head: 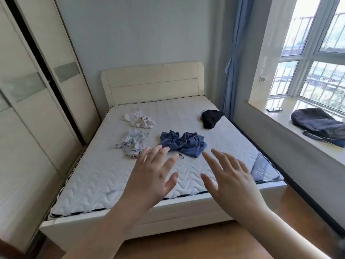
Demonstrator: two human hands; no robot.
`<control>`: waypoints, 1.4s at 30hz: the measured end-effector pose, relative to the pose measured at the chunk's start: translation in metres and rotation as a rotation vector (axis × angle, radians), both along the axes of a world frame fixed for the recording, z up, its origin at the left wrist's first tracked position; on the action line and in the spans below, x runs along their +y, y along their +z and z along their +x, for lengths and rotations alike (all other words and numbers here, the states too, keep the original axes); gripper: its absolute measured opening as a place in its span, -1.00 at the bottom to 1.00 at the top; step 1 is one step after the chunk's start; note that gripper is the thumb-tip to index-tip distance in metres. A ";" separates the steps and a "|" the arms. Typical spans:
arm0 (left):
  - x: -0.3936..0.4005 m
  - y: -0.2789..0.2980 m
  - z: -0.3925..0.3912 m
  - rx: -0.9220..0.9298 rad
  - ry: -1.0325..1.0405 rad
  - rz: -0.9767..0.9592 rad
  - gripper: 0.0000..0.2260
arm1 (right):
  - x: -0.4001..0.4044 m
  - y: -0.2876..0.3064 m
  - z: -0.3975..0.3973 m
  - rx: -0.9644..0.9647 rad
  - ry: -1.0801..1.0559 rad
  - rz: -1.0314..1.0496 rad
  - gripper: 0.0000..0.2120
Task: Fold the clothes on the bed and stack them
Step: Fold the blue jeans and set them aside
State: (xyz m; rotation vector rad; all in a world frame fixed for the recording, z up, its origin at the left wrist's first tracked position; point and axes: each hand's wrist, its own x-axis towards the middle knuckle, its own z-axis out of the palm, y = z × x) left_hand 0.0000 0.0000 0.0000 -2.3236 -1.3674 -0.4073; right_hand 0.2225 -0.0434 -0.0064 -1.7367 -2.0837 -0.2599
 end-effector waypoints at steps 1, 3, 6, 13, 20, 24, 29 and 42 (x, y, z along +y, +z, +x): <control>0.008 -0.003 0.010 0.002 -0.009 -0.027 -0.56 | 0.008 -0.004 0.009 0.016 0.007 -0.040 -0.45; 0.022 -0.007 0.027 0.011 -0.006 -0.049 -0.54 | 0.025 -0.012 0.023 0.026 0.000 -0.059 -0.43; 0.047 -0.015 0.047 0.027 -0.003 -0.078 -0.52 | 0.053 -0.025 0.041 0.027 0.005 -0.079 -0.42; 0.101 -0.046 0.053 0.011 -0.014 -0.084 -0.53 | 0.116 -0.048 0.051 0.029 0.029 -0.129 -0.42; 0.182 -0.079 0.038 -0.009 0.045 -0.127 -0.51 | 0.205 -0.068 0.034 -0.020 0.064 -0.216 -0.40; 0.230 -0.094 0.030 -0.018 0.063 -0.176 -0.51 | 0.257 -0.074 0.021 -0.046 0.076 -0.250 -0.40; 0.287 -0.110 0.026 -0.062 0.067 -0.231 -0.53 | 0.310 -0.085 0.018 -0.048 0.036 -0.298 -0.41; 0.437 -0.156 0.092 -0.087 0.019 -0.270 -0.57 | 0.444 -0.125 0.089 0.010 -0.055 -0.331 -0.44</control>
